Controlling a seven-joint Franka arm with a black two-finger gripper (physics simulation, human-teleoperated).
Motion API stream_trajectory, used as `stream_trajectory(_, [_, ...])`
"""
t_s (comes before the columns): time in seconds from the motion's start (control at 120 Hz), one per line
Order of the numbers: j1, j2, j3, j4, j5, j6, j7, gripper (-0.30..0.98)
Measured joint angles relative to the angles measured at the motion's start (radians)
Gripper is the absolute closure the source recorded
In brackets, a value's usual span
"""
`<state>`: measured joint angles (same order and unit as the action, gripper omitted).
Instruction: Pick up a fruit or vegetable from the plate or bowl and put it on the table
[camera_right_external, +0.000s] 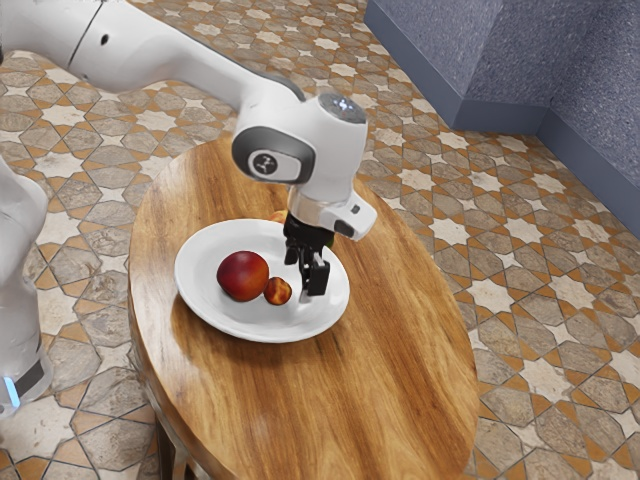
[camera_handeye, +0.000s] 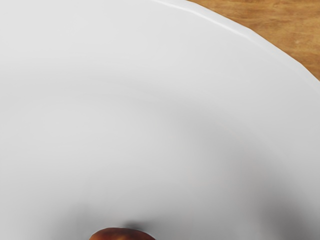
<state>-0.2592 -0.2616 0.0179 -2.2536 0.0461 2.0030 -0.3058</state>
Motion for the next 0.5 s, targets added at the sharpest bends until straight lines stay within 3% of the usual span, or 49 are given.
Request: stream_trajectory(0.5, [0.000,0.051,0.002,-0.001,-0.004,0.005,0.039,0.00])
